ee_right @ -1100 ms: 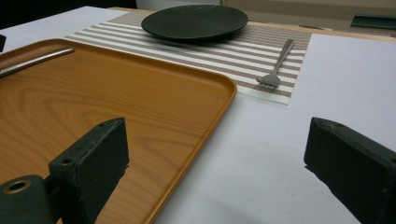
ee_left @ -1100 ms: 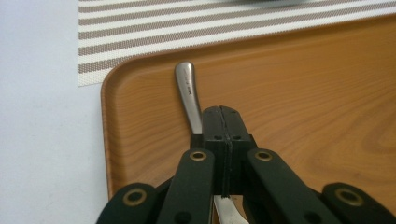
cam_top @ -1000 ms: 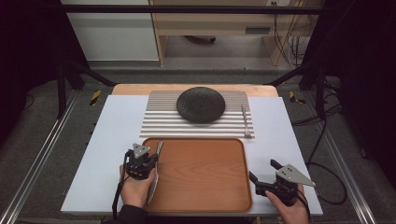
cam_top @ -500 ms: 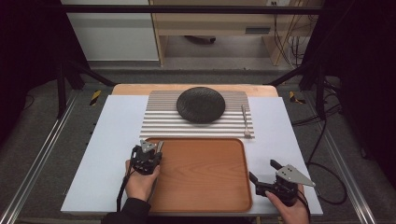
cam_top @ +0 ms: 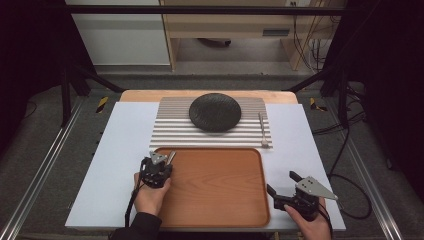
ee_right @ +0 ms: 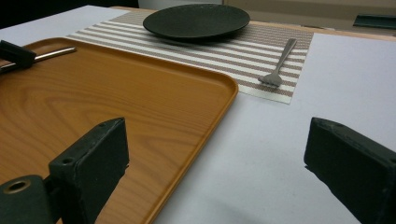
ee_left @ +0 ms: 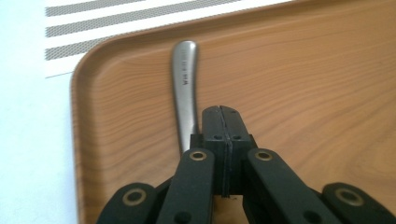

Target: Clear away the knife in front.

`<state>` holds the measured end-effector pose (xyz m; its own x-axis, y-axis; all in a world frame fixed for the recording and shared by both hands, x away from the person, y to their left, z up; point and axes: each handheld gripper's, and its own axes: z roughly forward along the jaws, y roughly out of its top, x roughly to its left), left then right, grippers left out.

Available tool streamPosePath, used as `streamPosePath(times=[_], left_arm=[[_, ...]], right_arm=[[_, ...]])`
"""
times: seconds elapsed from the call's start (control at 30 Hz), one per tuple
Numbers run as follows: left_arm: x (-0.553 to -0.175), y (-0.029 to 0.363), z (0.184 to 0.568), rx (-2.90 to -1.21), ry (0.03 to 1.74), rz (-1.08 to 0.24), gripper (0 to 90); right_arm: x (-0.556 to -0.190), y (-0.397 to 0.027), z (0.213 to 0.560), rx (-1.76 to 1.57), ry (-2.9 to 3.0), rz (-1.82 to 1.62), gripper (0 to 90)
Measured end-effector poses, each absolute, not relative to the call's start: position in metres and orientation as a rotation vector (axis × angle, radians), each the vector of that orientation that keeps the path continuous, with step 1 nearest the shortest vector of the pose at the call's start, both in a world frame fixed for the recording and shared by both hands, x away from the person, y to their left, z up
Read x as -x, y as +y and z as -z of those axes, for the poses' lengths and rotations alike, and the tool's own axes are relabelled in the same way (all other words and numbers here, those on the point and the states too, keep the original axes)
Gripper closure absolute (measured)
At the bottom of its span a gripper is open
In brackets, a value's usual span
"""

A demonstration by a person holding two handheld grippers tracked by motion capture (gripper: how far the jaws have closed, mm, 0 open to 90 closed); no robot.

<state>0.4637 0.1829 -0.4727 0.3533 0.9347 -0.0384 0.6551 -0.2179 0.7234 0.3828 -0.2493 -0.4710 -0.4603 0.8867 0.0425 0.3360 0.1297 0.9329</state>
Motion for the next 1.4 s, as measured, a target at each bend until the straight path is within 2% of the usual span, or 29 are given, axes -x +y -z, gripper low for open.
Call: streamPosePath(times=[0.6,0.77,1.03,1.13,1.23,1.4], left_arm=[[-0.478,0.198,0.473,-1.936,1.448,-0.601,90.0],[-0.473,0.200,0.463,-1.863,1.340,-0.594,90.0],[-0.464,0.215,0.450,-1.877,1.116,-0.656,89.0],[-0.464,0.228,0.451,-1.903,1.053,-0.717,79.7],[-0.461,0.241,0.455,-1.887,1.020,-0.753,59.0],[-0.457,0.256,0.458,-1.838,0.995,-0.796,35.3]], right_arm=[[-0.383,-0.248,0.472,-1.172,1.888,-1.317,6.6],[-0.382,-0.248,0.472,-1.158,1.888,-1.317,6.5],[-0.381,-0.251,0.471,-1.173,1.877,-1.276,6.5],[-0.382,-0.249,0.470,-1.193,1.862,-1.257,6.5],[-0.388,-0.247,0.470,-1.223,1.865,-1.225,6.6],[-0.399,-0.240,0.468,-1.274,1.872,-1.183,7.2]])
